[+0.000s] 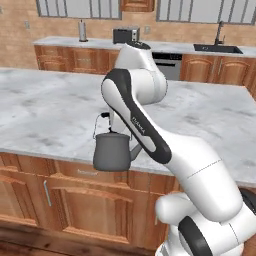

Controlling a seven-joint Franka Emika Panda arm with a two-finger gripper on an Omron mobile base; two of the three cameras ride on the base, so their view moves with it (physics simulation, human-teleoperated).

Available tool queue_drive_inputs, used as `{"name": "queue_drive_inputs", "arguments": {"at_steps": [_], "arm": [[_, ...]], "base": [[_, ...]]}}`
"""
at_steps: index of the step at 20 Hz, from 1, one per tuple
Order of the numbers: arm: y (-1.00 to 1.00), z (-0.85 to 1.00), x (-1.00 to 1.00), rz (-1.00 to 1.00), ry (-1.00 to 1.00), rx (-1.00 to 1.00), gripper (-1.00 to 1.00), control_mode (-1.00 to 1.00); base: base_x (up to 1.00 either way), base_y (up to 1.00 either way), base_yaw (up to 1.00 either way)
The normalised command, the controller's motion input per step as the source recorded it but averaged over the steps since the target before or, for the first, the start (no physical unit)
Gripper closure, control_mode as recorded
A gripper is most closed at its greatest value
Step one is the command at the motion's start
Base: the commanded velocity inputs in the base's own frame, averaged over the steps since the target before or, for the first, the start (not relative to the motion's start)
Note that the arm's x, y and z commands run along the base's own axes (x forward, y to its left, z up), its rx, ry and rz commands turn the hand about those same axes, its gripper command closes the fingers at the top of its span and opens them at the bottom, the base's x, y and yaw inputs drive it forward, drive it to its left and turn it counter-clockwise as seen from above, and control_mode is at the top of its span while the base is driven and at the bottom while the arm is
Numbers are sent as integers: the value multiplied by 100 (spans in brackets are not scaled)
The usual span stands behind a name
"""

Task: The kettle is done boiling. Turn off the stove, then wait for 300 timesteps before moving the kettle to the dining table.

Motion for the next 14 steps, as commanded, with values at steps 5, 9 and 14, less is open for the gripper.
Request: {"name": "queue_drive_inputs", "arguments": {"at_steps": [5,9,14], "arm": [[0,0,0,0,0,0,100,100],[0,0,0,0,0,0,100,100],[0,0,0,0,0,0,100,100]], "base": [[29,100,-20],[27,100,-19],[6,100,-16]]}}
